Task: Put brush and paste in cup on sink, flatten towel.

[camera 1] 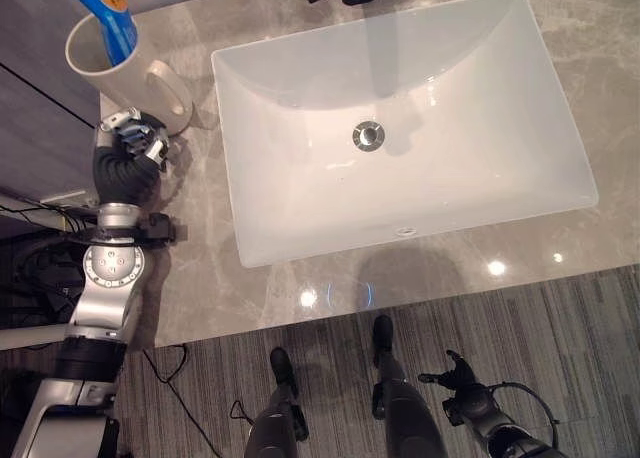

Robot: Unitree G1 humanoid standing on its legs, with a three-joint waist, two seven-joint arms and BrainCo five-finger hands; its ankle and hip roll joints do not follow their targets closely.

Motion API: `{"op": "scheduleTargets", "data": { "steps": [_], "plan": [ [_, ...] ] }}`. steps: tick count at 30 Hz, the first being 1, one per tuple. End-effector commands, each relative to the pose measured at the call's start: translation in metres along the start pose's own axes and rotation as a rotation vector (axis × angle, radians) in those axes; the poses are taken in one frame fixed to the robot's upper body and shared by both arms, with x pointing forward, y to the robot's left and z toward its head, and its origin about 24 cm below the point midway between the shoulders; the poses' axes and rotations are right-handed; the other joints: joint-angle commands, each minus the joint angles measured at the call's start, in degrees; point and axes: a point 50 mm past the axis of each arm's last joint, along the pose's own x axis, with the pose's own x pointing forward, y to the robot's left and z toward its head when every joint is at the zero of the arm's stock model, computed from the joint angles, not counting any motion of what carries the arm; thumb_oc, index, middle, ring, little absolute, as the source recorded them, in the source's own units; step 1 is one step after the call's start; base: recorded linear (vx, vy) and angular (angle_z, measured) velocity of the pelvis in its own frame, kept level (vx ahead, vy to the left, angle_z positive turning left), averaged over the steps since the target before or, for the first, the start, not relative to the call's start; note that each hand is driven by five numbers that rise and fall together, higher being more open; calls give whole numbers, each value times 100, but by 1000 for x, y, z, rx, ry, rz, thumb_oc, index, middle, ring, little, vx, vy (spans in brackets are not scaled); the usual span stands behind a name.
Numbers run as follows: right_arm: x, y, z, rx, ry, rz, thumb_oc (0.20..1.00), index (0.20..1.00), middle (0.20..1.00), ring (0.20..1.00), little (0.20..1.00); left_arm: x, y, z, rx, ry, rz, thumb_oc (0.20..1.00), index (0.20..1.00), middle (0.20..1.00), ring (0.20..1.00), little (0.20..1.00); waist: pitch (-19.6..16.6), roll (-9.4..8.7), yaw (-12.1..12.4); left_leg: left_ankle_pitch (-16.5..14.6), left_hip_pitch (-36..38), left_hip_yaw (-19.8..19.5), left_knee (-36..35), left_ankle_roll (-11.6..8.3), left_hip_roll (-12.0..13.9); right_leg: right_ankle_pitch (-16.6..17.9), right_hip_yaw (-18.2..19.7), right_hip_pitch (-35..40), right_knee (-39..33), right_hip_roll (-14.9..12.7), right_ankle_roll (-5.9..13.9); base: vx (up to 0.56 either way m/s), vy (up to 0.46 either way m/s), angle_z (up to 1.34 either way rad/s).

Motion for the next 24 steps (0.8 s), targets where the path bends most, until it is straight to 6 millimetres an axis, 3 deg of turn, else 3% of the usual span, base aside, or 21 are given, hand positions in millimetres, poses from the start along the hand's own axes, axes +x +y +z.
{"op": "scheduleTargets", "data": {
  "steps": [1,12,24],
  "plan": [
    [4,-4,17,31,-55,-25,1000,1000,1000,1000,1000,7,8,-10,78,39,31,200,200,200,200,200,49,-135,-171,294,233,-195,20,-94,-38,-423,310,56,578,-191,385,27,18,-3],
    [3,6,36,18,-124,9,1000,1000,1000,1000,1000,58,-6,4,130,6,38,200,200,200,200,200,45,-205,-376,192,214,-117,20,-78,-67,-304,412,17,449,-233,432,13,11,-4],
    [3,7,34,6,-120,9,1000,1000,1000,1000,1000,80,-4,7,195,29,84,200,200,200,200,200,71,-304,-507,163,140,-49,20,-65,-95,-158,522,-61,303,-245,489,-5,10,-4]
  ]
}}
